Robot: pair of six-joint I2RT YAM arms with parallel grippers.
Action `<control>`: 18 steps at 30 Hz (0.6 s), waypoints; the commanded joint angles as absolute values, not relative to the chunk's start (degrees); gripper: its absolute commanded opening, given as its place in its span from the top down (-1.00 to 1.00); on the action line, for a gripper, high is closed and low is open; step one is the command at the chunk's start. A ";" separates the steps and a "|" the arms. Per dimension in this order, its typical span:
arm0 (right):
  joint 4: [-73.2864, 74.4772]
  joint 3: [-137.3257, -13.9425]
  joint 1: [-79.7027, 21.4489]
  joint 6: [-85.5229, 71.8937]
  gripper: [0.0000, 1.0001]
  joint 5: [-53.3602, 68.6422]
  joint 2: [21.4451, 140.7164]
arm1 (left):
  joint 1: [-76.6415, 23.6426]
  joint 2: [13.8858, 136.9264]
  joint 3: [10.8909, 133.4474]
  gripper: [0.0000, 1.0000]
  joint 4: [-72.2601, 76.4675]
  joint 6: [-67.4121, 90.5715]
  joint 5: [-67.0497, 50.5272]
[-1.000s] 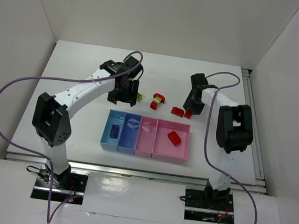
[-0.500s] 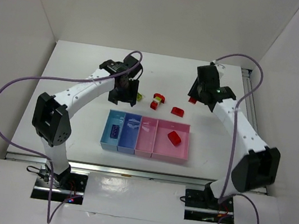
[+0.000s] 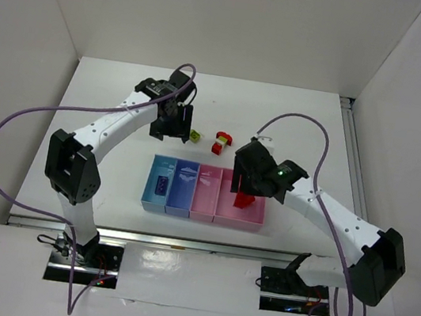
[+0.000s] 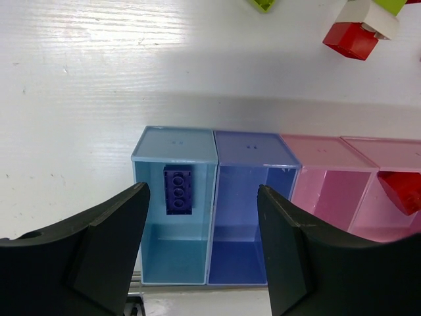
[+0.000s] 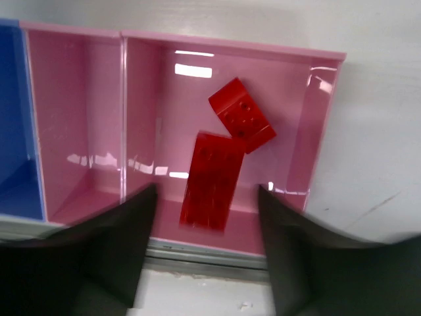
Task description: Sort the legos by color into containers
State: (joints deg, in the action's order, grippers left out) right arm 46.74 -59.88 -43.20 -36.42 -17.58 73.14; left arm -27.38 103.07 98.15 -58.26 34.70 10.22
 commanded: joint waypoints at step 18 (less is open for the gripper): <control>46.76 -84.63 -24.62 -15.13 -0.92 -15.92 102.20 | -27.07 103.89 98.88 -0.55 -57.92 33.05 12.91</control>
